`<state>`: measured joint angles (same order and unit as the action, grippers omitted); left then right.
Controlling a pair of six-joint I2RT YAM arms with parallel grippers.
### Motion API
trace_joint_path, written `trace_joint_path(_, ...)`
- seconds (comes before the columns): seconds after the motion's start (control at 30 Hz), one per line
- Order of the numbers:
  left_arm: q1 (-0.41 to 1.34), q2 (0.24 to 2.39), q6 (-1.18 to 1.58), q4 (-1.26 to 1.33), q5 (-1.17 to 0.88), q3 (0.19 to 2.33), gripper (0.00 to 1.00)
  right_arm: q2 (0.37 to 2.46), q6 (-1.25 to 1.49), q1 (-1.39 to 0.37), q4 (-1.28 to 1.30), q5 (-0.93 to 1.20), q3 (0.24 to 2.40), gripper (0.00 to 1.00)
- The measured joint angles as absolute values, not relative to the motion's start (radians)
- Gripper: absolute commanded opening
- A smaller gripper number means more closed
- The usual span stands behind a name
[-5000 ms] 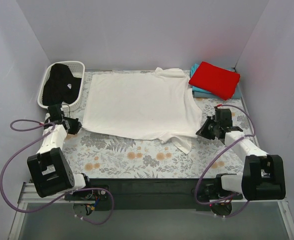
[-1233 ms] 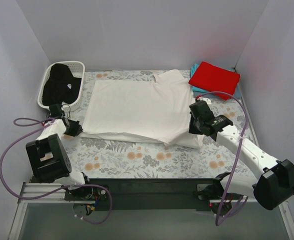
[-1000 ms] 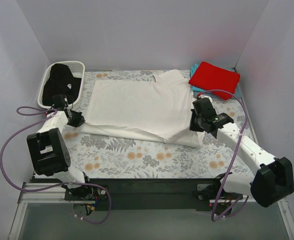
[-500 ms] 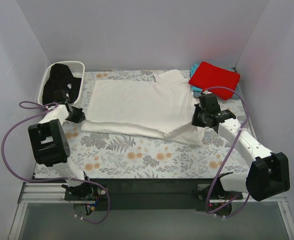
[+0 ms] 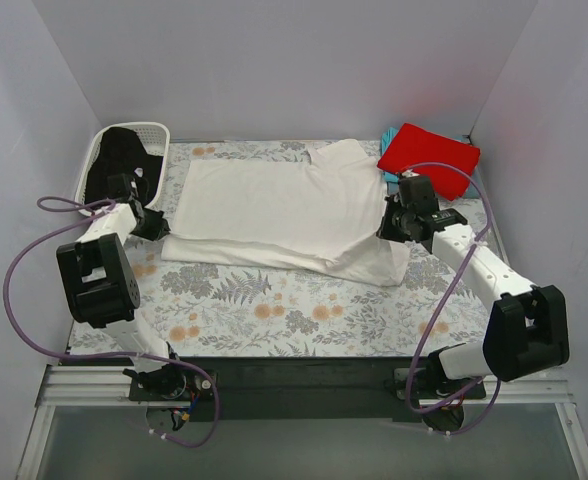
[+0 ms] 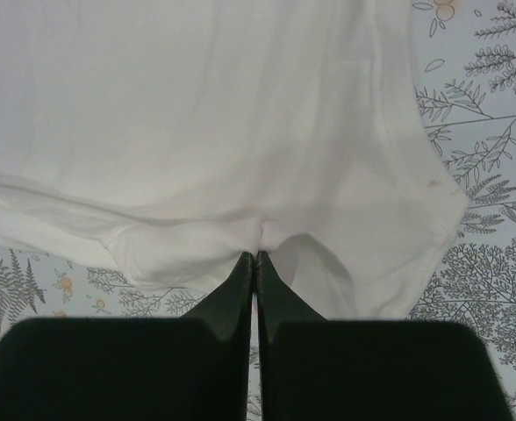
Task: Fold and stack the t-shirts
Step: Fold the tshirt
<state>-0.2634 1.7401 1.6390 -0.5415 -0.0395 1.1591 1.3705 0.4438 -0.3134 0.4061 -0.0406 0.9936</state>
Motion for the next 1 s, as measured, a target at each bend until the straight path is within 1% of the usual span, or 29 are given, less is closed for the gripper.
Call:
trace_joint_path(0.63,-0.263,1.793,1.653,-0.545,-0.036,1.162,0.0,1.476,0.41,-0.303,0.39,-0.019,1.14,0.01)
trace_joint_path(1.0,-0.263,1.793,1.662,-0.538,-0.036,1.182,0.0,1.492,0.393,-0.281,0.392,-0.018,1.152,0.01)
